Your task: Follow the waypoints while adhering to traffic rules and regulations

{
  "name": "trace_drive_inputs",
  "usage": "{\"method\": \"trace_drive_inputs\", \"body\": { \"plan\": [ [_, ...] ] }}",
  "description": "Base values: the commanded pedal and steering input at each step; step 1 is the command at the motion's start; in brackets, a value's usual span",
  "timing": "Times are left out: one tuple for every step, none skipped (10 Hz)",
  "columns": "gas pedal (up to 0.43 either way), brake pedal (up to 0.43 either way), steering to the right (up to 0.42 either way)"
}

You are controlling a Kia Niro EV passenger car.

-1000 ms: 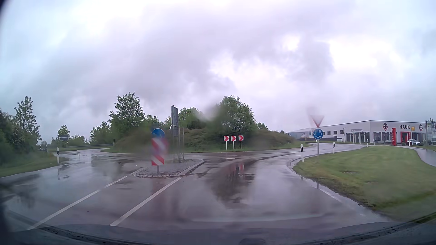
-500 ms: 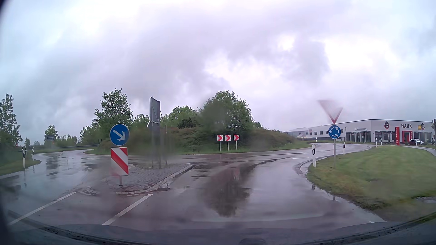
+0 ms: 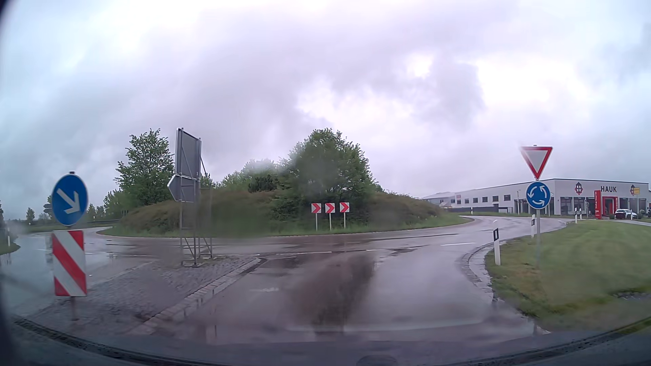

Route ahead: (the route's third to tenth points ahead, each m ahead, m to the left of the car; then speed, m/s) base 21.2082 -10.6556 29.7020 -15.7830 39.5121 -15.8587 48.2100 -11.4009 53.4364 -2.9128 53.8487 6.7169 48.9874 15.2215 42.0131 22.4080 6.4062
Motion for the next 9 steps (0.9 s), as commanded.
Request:
{"method": "trace_drive_inputs", "body": {
  "plan": [
    [0.098,0.0,0.037],
    [0.11,0.0,0.04],
    [0.118,0.0,0.042],
    [0.118,0.0,0.045],
    [0.118,0.0,0.05],
    [0.118,0.0,0.058],
    [0.118,0.0,0.074],
    [0.118,0.0,0.09],
    [0.118,0.0,0.107]
  ]
}}
